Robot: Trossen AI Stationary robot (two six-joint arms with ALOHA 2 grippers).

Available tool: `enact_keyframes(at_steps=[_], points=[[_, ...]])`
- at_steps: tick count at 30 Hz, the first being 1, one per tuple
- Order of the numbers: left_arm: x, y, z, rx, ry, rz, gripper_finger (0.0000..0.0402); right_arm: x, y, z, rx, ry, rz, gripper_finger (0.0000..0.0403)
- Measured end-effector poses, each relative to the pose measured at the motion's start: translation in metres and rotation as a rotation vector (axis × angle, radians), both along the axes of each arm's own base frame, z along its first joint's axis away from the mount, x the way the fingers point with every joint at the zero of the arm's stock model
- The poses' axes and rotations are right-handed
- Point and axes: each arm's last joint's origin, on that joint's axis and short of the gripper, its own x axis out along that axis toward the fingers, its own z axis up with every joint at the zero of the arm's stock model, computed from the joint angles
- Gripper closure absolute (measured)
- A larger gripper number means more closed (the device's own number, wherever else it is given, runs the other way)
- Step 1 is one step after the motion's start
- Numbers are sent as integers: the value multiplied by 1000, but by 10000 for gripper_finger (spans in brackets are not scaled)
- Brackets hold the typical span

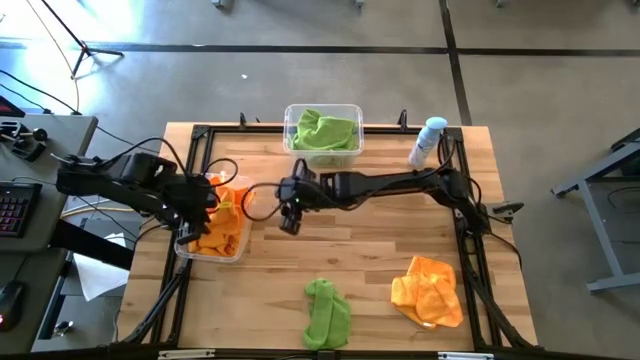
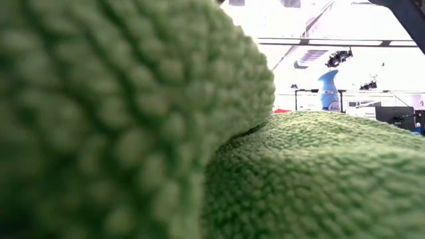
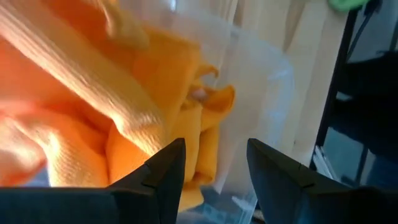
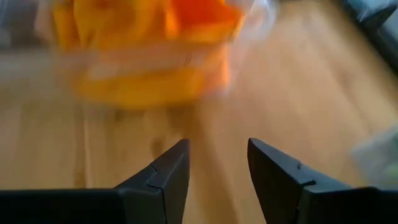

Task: Sort microfiber towel by color & place in baskets
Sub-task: Put the green microfiber towel into the top transparent bin

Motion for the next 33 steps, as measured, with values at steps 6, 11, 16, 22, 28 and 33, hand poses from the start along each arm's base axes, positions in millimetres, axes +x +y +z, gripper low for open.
enact_keyframes(at_steps=[6, 11, 16, 22, 28, 33], points=[[13, 2, 36, 116, -181, 18, 243, -11, 23, -17, 42, 139, 15, 289], [36, 1, 59, 208, -253, 37, 243, -20, 44, -21, 40, 211, 35, 332], [74, -9, 53, 232, -171, -1, 243, -38, 65, -26, -10, 359, 37, 387], [119, -34, 38, 270, -95, -67, 243, -72, 93, -3, -147, 432, 14, 394], [160, -61, 34, 251, -175, -64, 243, -117, 117, 12, -220, 458, -19, 401], [191, -79, 28, 252, -242, -55, 243, -181, 130, 3, -88, 339, -80, 402]])
